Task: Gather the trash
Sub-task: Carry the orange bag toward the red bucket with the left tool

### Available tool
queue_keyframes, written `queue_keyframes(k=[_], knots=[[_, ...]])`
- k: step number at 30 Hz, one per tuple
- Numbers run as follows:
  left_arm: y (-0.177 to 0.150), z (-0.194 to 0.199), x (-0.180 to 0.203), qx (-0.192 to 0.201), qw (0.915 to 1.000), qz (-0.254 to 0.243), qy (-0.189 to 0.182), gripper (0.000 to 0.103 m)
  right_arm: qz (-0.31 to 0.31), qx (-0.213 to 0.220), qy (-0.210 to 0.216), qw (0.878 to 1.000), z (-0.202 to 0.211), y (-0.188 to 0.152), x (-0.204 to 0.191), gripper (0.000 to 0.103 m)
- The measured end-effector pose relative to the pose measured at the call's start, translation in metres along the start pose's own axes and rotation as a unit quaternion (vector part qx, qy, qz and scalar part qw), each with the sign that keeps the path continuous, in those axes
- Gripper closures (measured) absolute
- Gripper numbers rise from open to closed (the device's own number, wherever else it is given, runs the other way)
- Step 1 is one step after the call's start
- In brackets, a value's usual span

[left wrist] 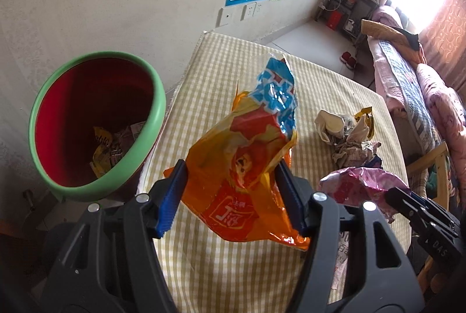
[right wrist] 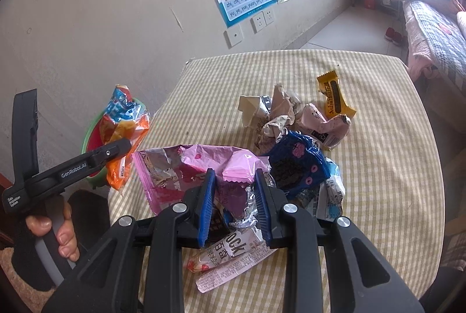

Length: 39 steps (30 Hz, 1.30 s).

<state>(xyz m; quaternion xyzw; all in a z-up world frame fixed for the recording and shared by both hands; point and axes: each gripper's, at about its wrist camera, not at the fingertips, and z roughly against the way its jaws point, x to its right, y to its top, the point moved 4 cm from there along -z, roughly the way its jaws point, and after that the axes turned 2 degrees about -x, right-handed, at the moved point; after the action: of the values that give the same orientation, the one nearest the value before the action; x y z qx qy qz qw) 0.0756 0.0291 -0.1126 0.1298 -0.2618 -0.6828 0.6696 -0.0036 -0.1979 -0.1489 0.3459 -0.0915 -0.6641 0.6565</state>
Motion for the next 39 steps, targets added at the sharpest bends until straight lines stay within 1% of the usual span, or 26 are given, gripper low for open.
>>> queue_keyframes(k=[4,11,15,27,39], knots=[[-0.006,0.008,0.001,0.008,0.9999,-0.005,0.007,0.043,0.012,0.005,-0.006,1.000,0.002,0.001,-0.006,0.076],[-0.006,0.017,-0.002,0.021,0.9995,-0.007,0.020,0.043,0.023,0.008,-0.010,1.000,0.004,0.003,-0.015,0.076],[-0.006,0.021,-0.004,0.028,0.9994,-0.006,0.021,0.043,0.029,0.007,-0.011,0.999,0.003,0.004,-0.021,0.076],[-0.009,0.025,-0.016,0.034,0.9989,0.001,0.033,0.042,0.046,0.004,-0.015,0.999,0.000,0.006,-0.033,0.076],[-0.008,0.030,-0.025,0.040,0.9985,0.013,0.034,0.042,0.064,0.006,-0.017,0.998,-0.001,0.013,-0.048,0.076]])
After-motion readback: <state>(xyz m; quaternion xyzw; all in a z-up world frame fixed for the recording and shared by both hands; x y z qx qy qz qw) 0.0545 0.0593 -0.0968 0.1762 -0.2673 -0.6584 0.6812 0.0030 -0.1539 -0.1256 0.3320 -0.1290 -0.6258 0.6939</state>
